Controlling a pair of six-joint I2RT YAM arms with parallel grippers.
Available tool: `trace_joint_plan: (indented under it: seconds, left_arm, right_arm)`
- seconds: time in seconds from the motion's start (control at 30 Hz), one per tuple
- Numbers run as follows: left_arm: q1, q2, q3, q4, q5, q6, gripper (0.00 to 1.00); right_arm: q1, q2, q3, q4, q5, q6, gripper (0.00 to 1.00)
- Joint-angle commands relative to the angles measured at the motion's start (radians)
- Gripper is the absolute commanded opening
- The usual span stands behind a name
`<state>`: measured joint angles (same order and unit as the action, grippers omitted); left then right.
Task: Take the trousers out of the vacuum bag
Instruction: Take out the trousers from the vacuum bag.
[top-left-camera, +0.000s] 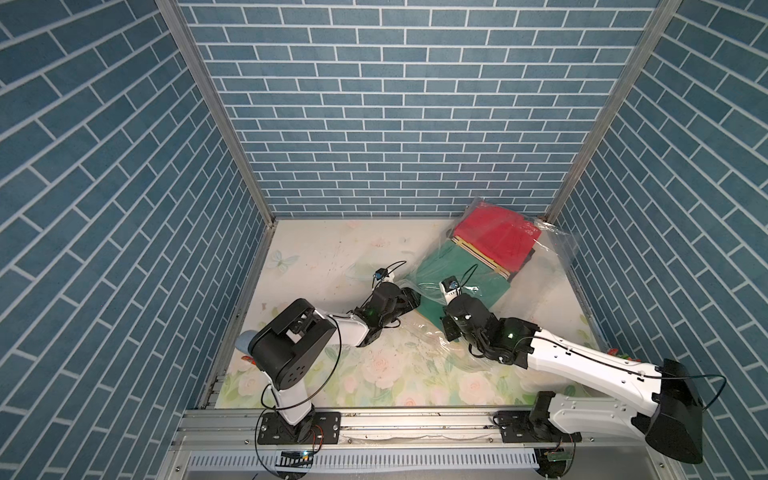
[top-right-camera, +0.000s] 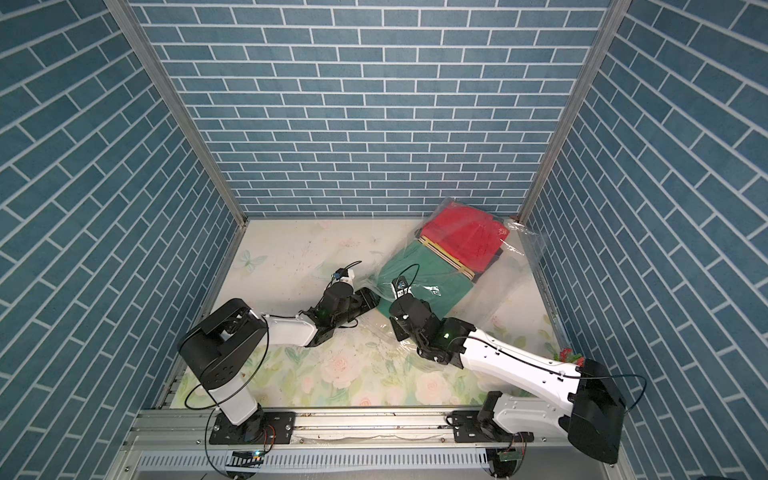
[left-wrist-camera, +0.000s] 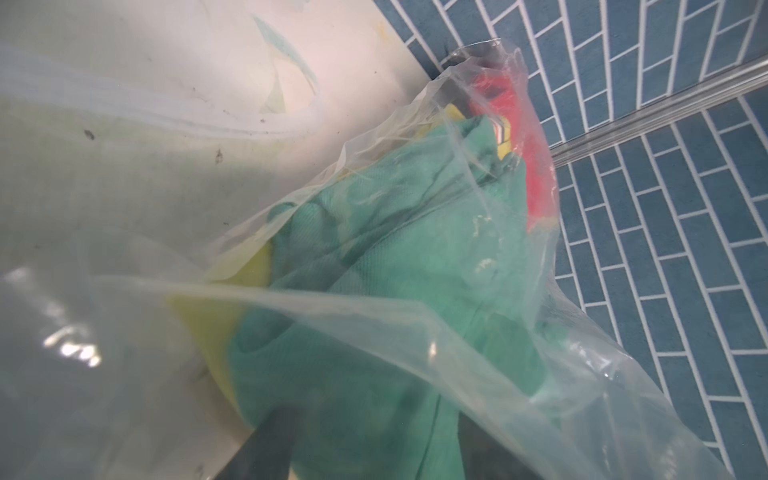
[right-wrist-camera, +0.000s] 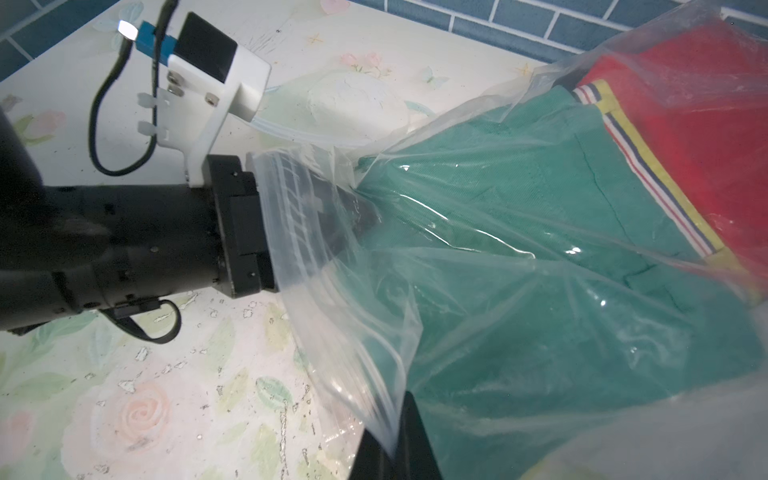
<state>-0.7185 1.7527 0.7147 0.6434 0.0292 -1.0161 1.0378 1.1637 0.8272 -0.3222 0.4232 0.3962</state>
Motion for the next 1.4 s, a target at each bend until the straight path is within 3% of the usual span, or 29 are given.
trace_joint_plan:
  seconds: [0.0,0.23,0.4,0.53,0.77,0.8,1.13,1.37]
  left_arm:
    - [0.009,0.001,0.033,-0.106,-0.034,0.028,0.72]
    - [0.009,0.004,0.073,-0.21,-0.08,0.054,0.74]
    - [0.014,0.03,0.084,-0.141,-0.072,0.058,0.7]
    - [0.025,0.048,0.102,-0.093,-0.031,0.05,0.54]
    - [0.03,0.054,0.109,-0.075,0.005,0.031,0.06]
    - [0.03,0.042,0.101,-0.069,0.009,0.028,0.03]
    - [0.03,-0.093,0.064,-0.115,0.098,-0.007,0.0]
    - [0.031,-0.09,0.105,-0.13,0.195,-0.006,0.01]
  right_arm:
    - [-0.004,-0.03,0.005,-0.011,0.018,0.024,0.0]
    - [-0.004,-0.02,0.011,-0.006,0.017,0.023,0.0]
    - [-0.004,-0.019,0.012,-0.004,0.013,0.023,0.0]
    - [-0.004,-0.022,0.007,-0.008,0.016,0.024,0.0]
    - [-0.004,-0.034,-0.003,-0.012,0.023,0.029,0.0]
    - [-0.004,-0.035,-0.003,-0.012,0.023,0.029,0.0]
    - [-0.003,-0.022,-0.005,0.004,0.016,0.029,0.0]
    - [-0.003,-0.018,-0.001,0.003,0.011,0.03,0.0]
